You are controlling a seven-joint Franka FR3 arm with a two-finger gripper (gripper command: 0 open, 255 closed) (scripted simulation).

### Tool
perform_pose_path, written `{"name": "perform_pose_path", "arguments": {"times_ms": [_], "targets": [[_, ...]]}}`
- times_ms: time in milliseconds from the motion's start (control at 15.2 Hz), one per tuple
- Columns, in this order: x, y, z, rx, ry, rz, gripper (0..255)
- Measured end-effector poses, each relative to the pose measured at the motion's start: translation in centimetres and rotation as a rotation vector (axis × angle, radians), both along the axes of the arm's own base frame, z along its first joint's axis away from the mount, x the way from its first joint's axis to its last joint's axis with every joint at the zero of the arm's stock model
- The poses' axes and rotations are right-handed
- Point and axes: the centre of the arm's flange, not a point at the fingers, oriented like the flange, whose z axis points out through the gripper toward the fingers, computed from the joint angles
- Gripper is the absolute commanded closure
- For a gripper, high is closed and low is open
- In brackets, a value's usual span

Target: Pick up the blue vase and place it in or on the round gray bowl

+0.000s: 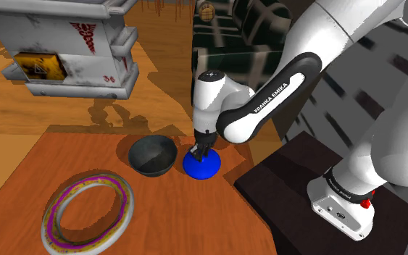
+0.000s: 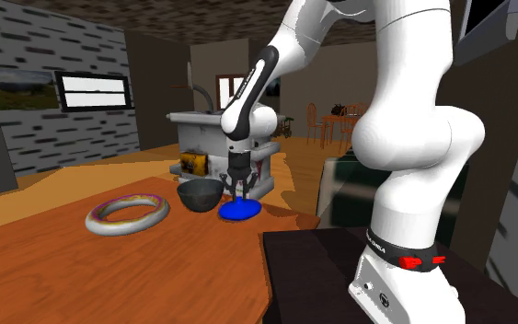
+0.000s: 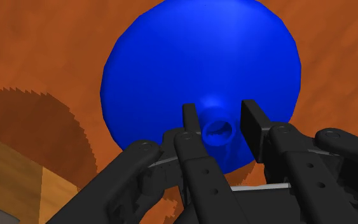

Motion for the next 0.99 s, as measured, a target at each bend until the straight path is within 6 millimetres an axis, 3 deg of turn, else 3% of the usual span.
{"name": "perform_pose_path", "arguments": {"times_ms": [990], "targets": [[-0.1, -0.2, 8.0, 0.000, 0.000, 0.000, 255]]}}
